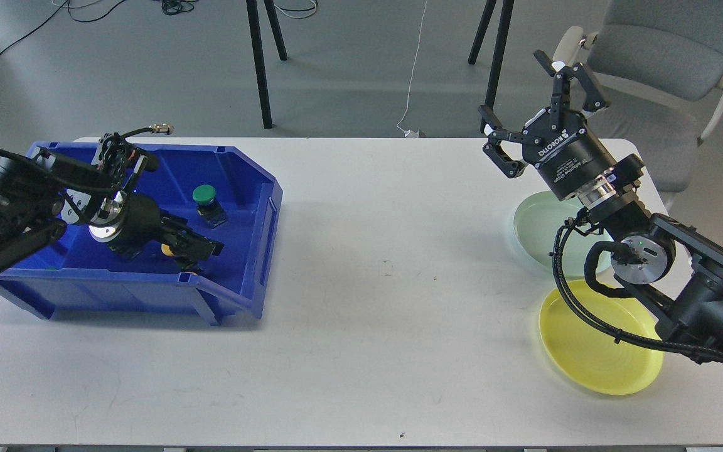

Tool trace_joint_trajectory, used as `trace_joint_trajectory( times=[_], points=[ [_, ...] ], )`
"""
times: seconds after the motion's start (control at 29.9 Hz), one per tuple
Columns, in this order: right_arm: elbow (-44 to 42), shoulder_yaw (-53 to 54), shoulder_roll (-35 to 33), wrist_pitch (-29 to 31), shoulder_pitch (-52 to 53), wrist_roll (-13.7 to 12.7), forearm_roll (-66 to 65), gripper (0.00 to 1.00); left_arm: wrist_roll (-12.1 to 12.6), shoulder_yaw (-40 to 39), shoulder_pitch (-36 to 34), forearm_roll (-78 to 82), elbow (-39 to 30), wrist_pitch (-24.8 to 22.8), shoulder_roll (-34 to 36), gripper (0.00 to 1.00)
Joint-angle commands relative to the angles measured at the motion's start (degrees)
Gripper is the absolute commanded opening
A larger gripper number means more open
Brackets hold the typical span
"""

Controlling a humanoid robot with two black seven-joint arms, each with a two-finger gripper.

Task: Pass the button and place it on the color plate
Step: 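Grasp a yellow-topped button in the bin with the left gripper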

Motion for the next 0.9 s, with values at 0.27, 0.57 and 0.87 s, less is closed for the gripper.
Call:
trace_joint_trajectory(
  times=[0.27,0.57,0.87],
  points=[
    [0.1,0.1,0.0,0.0,-1.7,0.0,0.0,0.99,0.0,0.1,0.7,0.1,1.2,0.0,0.1,0.97],
    [0.2,1.5,0.0,0.0,-2.7,0.0,0.0,0.99,0.0,0.2,1.4,0.2,2.6,0.0,0.2,0.97],
    [0.2,1.5,0.0,0.0,-2.8,0.0,0.0,0.99,0.0,0.2,2.5,0.8,2.8,0.0,0.3,0.91]
  ],
)
